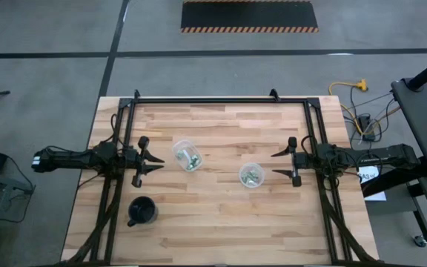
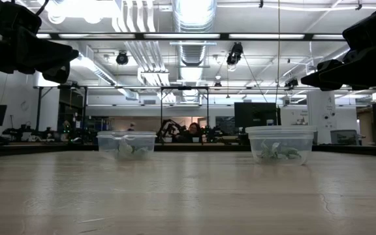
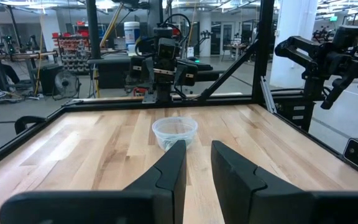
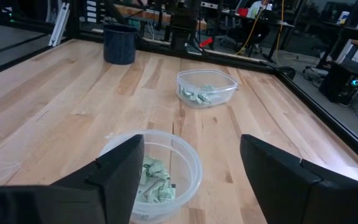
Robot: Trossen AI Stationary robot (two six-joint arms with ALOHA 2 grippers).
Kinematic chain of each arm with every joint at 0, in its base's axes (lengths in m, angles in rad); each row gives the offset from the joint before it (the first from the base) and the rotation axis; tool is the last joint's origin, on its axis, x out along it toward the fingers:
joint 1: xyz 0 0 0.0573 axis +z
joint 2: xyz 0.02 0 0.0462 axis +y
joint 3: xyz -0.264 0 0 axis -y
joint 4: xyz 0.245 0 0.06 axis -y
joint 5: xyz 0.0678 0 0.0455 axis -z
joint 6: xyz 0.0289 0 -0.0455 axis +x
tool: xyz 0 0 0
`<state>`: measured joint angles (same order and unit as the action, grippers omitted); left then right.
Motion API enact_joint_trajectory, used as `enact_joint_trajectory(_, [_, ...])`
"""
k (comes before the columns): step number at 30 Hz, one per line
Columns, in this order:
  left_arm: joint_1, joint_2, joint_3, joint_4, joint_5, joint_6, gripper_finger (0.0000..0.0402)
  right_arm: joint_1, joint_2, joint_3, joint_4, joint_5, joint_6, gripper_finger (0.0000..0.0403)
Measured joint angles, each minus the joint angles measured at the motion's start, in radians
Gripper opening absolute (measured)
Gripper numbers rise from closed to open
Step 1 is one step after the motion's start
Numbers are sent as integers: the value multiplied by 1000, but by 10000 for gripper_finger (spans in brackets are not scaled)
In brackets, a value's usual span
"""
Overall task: Pick and place Stevia / Truvia into bins
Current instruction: Return to Home Position
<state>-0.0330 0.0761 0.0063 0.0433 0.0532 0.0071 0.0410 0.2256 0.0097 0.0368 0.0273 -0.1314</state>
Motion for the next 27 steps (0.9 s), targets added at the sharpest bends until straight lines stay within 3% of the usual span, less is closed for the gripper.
enact_joint_trajectory(27, [0,6,0,0,0,0,57,0,0,0,0,0,0,251])
